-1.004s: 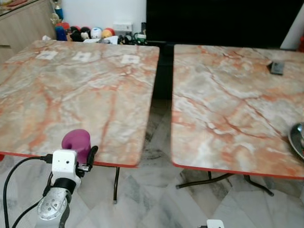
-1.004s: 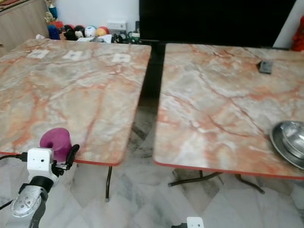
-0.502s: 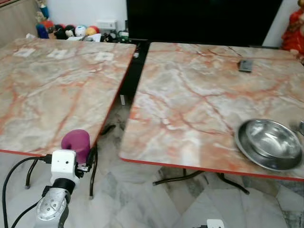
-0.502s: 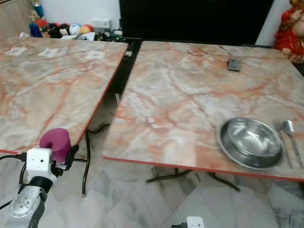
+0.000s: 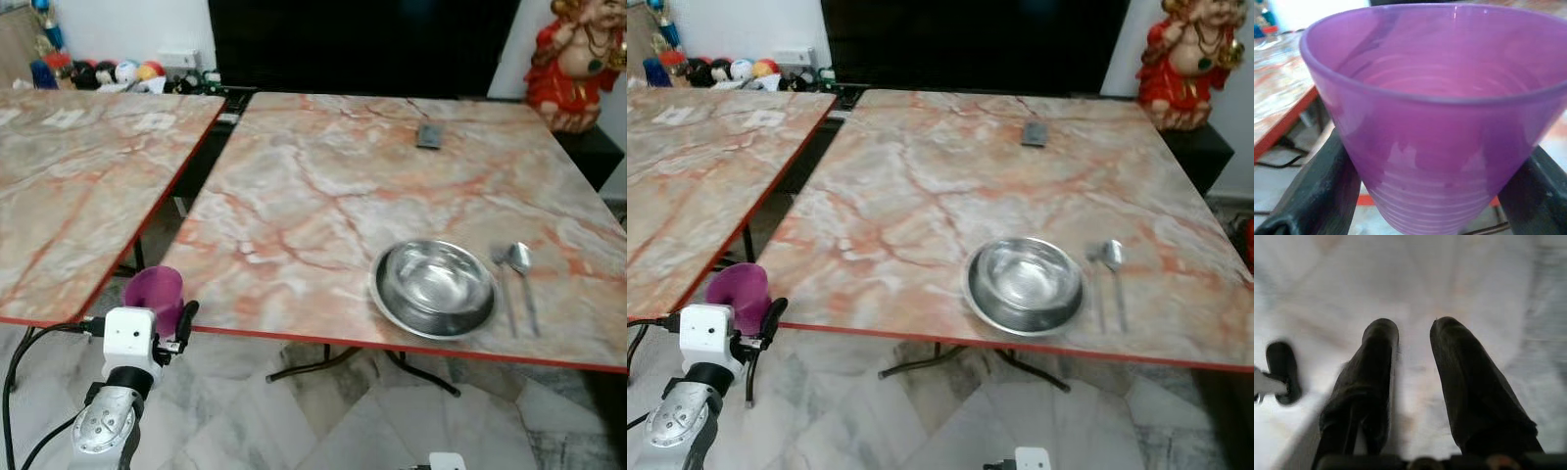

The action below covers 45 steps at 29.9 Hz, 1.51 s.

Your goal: Setting the table

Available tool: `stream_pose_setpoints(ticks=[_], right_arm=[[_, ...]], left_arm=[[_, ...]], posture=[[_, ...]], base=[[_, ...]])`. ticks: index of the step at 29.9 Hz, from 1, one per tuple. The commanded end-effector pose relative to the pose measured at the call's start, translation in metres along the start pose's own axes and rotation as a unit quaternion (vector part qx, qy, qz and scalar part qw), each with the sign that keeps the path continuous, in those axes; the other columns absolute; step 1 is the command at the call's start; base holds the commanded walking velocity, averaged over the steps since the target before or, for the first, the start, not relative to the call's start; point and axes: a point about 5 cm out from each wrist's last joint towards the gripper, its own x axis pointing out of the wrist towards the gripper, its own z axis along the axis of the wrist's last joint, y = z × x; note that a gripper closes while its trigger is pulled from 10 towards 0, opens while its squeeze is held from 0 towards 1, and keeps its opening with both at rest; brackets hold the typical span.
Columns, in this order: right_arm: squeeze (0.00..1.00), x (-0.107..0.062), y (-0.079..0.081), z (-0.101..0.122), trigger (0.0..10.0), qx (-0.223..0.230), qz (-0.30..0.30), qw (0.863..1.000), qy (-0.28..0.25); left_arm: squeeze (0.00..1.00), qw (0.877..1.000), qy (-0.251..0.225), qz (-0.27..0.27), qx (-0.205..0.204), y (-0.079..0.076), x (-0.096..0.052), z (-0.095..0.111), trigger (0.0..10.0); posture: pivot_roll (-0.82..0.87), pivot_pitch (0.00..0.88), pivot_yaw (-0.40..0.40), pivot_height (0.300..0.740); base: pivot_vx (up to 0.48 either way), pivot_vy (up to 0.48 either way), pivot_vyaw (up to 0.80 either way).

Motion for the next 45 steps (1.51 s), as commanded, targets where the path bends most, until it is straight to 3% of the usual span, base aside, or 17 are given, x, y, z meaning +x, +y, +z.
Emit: stream_pose_setpoints(ticks=[1, 13, 20, 39, 45], right_arm=[[0.00, -0.0001, 0.0053, -0.0008, 10.0, -0.002, 0.008, 1.000, 0.001], [0.00, -0.0002, 0.0051, -0.0013, 10.0, -0.003, 0.008, 1.000, 0.001], [0.00, -0.0001, 0.0049, -0.0009, 10.0, -0.002, 0.006, 1.000, 0.001], [0.00, 0.0001, 0.0043, -0.0001, 10.0, -0.002, 0.006, 1.000, 0.002], [0.00, 0.0002, 0.0048, -0.0005, 10.0, -0.001, 0.006, 1.000, 0.006]], left_arm=[[0.00, 1.000, -0.004, 0.008, 0.004, 0.0076, -0.0013, 0.0026, 10.0], [0.00, 1.000, 0.001, -0.011, 0.001, 0.0006, -0.0013, 0.0010, 10.0], [0.00, 1.000, 0.001, -0.009, 0.000, -0.0001, -0.0008, 0.0009, 10.0], [0.00, 1.000, 0.003, -0.015, -0.022, -0.0010, -0.0016, 0.0006, 10.0], [0.00, 0.999, 0.003, -0.017, -0.028, -0.0015, -0.0009, 0.0013, 10.0]], posture=[[0.04, 0.060, 0.008, 0.740], [0.04, 0.064, 0.005, 0.740], [0.04, 0.072, 0.002, 0.740], [0.04, 0.084, -0.004, 0.740], [0.04, 0.087, -0.003, 0.740]], base=[[0.000, 0.000, 0.00], [0.000, 0.000, 0.00], [0.000, -0.431, 0.00], [0.000, 0.000, 0.00], [0.000, 0.000, -0.66]])
